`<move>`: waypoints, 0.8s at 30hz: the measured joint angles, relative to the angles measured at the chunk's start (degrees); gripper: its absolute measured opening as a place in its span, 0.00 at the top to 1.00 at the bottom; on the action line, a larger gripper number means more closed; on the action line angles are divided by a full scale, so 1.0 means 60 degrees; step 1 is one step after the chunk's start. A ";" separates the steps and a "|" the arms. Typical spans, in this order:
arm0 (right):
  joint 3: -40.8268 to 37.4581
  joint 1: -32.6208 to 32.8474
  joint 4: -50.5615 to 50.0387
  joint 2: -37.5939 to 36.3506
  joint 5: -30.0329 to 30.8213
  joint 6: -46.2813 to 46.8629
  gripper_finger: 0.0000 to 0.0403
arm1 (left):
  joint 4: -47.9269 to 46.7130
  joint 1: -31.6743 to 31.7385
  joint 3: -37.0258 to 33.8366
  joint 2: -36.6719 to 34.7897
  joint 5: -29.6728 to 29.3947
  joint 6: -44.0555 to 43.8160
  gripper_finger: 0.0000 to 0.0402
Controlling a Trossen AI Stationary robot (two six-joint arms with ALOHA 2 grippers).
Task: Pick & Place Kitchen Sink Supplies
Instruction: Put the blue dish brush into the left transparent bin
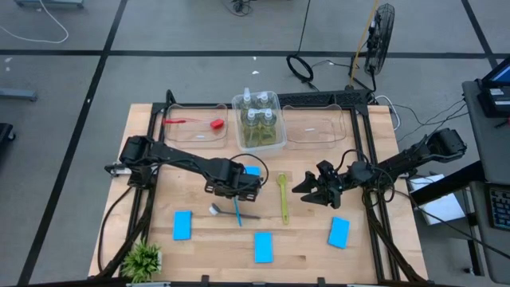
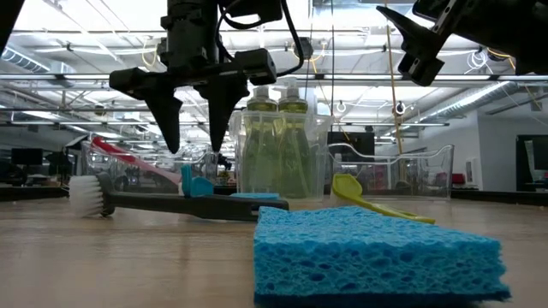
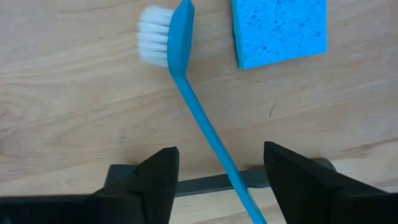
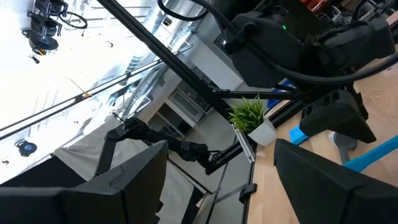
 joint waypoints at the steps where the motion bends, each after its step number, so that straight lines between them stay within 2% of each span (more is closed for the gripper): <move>1: 0.0000 0.0000 0.0000 0.0000 0.0002 -0.0002 0.31 | -0.0016 -0.0003 0.0000 0.0031 -0.0009 -0.0037 0.39; 6: 0.0000 0.0000 -0.0004 -0.0004 0.0034 0.0000 0.31 | 0.0220 -0.0019 -0.0007 0.0402 0.0030 -0.0099 0.38; 12: 0.0000 0.0000 0.0000 -0.0004 0.0036 0.0000 0.31 | 0.0271 -0.0048 -0.0007 0.0973 0.0591 -0.0114 0.44; 16: 0.0000 0.0000 0.0004 -0.0004 0.0036 0.0000 0.31 | 0.0245 -0.0055 -0.0007 0.1066 0.0862 -0.0117 0.51; 24: 0.0000 0.0000 0.0000 -0.0004 0.0040 0.0000 0.31 | 0.0246 -0.0048 -0.0007 0.1054 0.0542 -0.0110 0.71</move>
